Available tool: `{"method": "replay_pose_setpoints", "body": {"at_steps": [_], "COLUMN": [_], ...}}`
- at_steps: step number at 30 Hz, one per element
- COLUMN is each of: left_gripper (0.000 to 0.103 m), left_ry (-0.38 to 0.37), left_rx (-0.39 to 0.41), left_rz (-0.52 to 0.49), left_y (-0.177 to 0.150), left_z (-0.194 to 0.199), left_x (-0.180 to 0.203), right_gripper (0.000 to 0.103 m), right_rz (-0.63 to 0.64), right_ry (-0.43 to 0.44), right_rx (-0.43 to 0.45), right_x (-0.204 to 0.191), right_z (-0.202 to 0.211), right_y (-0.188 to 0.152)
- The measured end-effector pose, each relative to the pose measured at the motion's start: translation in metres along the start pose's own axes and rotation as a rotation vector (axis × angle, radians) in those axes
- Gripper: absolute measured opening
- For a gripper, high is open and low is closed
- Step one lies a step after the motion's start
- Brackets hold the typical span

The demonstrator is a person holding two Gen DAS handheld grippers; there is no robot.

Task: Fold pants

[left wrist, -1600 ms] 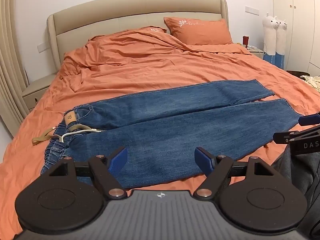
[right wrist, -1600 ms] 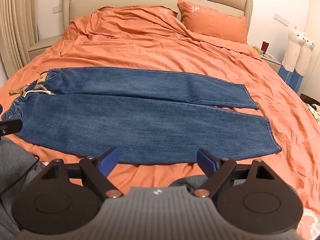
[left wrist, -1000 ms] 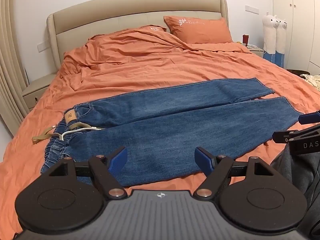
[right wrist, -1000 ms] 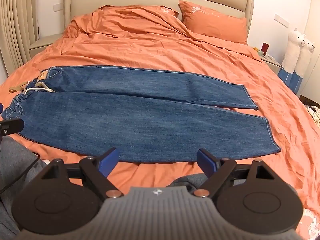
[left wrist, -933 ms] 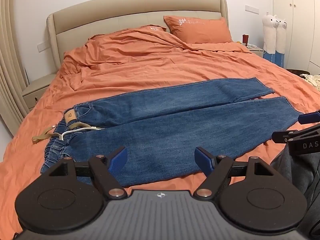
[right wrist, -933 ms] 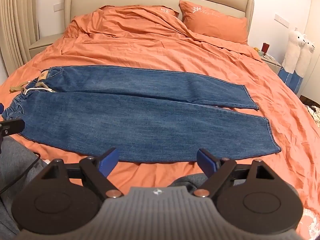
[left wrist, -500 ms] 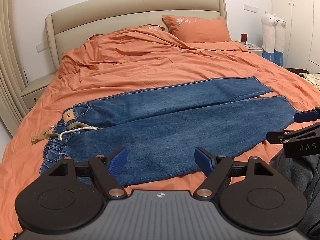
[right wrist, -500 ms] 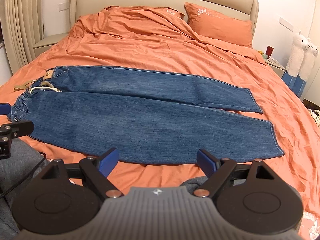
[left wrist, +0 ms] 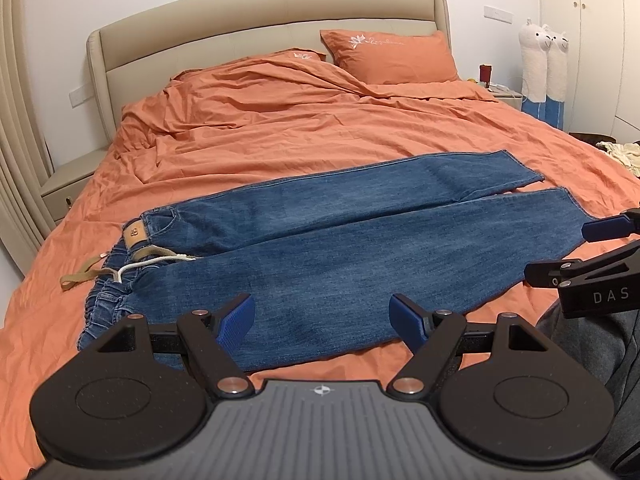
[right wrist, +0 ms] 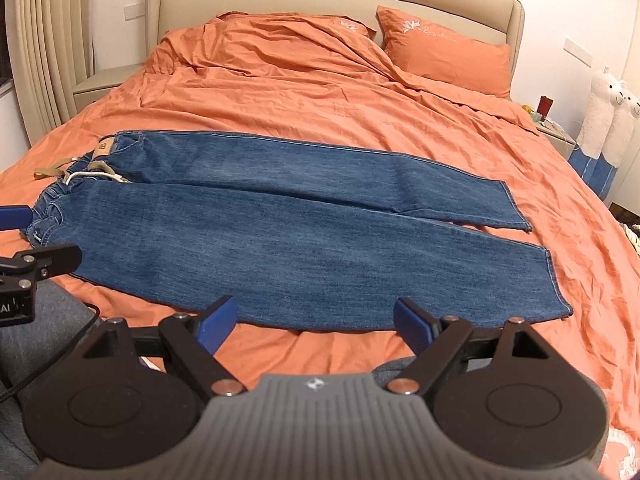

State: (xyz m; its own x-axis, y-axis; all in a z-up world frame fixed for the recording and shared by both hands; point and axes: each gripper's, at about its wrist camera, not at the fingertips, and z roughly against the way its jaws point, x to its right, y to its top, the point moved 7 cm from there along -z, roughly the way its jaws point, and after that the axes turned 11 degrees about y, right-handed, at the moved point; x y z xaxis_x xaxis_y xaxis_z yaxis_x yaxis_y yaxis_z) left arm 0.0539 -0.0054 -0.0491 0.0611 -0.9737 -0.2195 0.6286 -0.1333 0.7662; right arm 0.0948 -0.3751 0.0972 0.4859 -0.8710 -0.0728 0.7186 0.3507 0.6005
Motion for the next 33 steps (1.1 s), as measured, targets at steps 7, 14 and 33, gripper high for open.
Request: {"method": "replay_pose_setpoints", "body": {"at_steps": [7,14,33], "left_gripper": [0.090,0.090,0.090], "left_ry": [-0.001,-0.001,0.006], "left_rx": [-0.001,-0.002,-0.009], "left_rz": [-0.001,0.000,-0.006], "left_y": [0.0002,0.0005,-0.0011], "left_z": [-0.0002,-0.0002,-0.0028], "left_x": [0.0016,0.0013,0.0012], "right_gripper": [0.082,0.082,0.082], "right_rz": [0.007,0.009,0.010], "right_ry": [0.006,0.006,0.008], "right_rx": [0.002,0.002,0.000], "right_x": [-0.0006,-0.0023,-0.0039], "right_z": [0.0004,0.0004,-0.0007], "right_y": [0.0017,0.0026,0.0032]}}
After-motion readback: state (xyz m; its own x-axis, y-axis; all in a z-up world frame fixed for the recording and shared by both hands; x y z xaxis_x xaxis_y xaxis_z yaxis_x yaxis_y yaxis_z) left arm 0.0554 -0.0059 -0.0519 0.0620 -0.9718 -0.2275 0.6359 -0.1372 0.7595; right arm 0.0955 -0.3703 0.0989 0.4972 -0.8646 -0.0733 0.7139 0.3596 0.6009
